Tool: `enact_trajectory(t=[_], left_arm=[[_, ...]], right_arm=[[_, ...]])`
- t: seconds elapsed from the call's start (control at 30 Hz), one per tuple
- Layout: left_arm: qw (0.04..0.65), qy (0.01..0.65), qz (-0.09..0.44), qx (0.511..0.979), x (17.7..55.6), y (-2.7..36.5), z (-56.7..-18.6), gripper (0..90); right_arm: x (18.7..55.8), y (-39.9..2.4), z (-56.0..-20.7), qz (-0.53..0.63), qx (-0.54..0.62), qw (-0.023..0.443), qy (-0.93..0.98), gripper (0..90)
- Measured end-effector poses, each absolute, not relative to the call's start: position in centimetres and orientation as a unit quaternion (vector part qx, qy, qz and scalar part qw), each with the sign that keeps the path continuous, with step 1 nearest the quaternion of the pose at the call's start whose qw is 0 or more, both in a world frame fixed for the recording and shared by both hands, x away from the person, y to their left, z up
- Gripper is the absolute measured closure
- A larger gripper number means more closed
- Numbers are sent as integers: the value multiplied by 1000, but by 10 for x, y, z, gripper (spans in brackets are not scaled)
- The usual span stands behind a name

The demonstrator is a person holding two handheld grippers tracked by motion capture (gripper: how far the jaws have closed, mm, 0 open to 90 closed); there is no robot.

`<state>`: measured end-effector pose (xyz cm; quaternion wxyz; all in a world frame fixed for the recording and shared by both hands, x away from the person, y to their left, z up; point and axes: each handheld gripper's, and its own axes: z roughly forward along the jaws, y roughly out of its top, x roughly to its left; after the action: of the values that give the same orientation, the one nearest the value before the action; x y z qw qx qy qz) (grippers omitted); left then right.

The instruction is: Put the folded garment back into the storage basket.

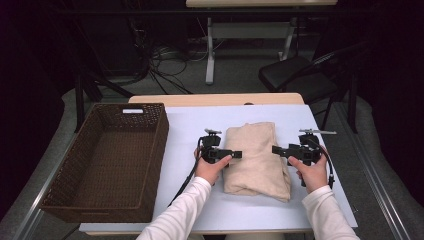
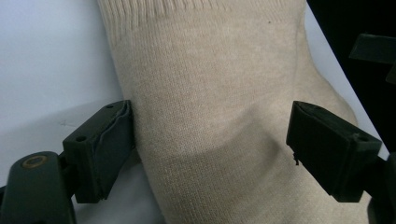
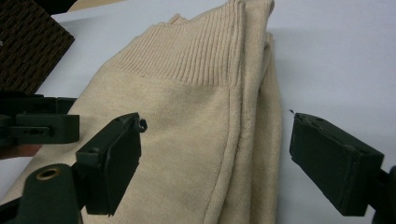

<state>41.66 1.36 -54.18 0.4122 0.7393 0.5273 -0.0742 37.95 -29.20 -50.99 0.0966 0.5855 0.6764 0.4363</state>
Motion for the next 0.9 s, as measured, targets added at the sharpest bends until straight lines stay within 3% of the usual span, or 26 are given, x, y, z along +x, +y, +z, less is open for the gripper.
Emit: enact_trajectory(t=[0.9], left_arm=[[409,528,-80,740,417,10,-547,164]], right_arm=[[392,-295,-539,408,618,57,669,266]])
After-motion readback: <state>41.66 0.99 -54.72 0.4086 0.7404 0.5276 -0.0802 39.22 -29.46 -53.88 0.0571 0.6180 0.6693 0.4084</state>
